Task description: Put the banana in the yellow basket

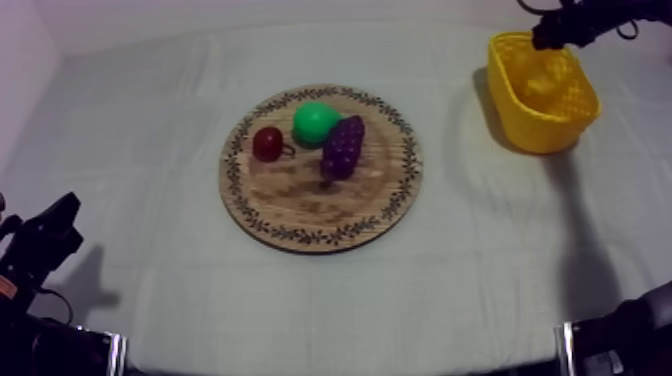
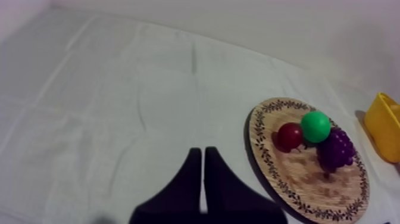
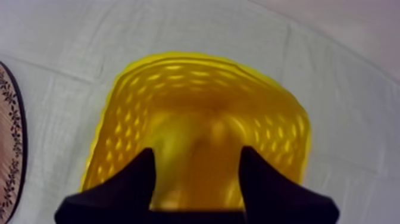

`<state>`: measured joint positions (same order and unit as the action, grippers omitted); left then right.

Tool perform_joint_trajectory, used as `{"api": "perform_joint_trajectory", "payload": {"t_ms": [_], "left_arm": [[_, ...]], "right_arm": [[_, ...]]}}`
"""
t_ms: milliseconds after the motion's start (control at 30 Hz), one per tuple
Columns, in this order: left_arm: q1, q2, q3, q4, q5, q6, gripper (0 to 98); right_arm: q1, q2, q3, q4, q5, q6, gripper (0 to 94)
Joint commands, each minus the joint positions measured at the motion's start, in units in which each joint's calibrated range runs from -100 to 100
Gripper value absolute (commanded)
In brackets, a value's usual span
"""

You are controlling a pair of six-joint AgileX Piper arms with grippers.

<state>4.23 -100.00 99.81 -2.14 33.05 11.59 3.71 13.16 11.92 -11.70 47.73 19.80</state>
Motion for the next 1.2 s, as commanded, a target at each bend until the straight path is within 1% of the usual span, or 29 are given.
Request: {"api": "perform_joint_trajectory", "payload": {"t_ms": [0,167,400,567,633,767,833,933,1033,1167], "left_arm": [[0.0,0.0,0.0,-0.03,0.0,0.0,0.1],[0.0,0.0,0.0,-0.03,0.0,0.0,0.1],[0.0,0.0,0.0,-0.03,0.0,0.0,0.1],[0.0,0.0,0.0,-0.03,0.0,0.0,0.1],[0.0,0.0,0.0,-0.03,0.0,0.0,0.1],[0.0,0.0,0.0,-0.03,0.0,0.0,0.1],[0.0,0.0,0.0,-0.03,0.0,0.0,0.1],[0.0,0.0,0.0,-0.03,0.0,0.0,0.1],[0.0,0.0,0.0,-0.03,0.0,0.0,0.1],[0.0,0.0,0.0,-0.03,0.0,0.0,0.1]], "right_arm": [[0.1,-1.9,0.5,-0.4,0.8,-0.2,44.5],[0.3,-8.4,2.1,-0.5,2.6,-1.5,40.1],[-0.4,-18.7,3.6,2.6,5.2,-7.6,30.6],[-0.5,-27.1,8.2,3.6,4.8,-9.5,22.0],[-0.7,-31.5,11.1,4.6,4.1,-10.2,18.4],[-1.1,-41.7,19.3,7.1,0.4,-11.8,11.8],[-1.7,-46.2,22.6,9.0,-0.2,-13.5,8.5],[-2.0,-51.7,26.7,10.7,-0.2,-15.5,5.7],[-1.1,-56.5,32.0,11.0,-2.1,-16.4,4.2],[0.5,-62.2,39.2,9.8,-5.3,-15.8,2.8]]}}
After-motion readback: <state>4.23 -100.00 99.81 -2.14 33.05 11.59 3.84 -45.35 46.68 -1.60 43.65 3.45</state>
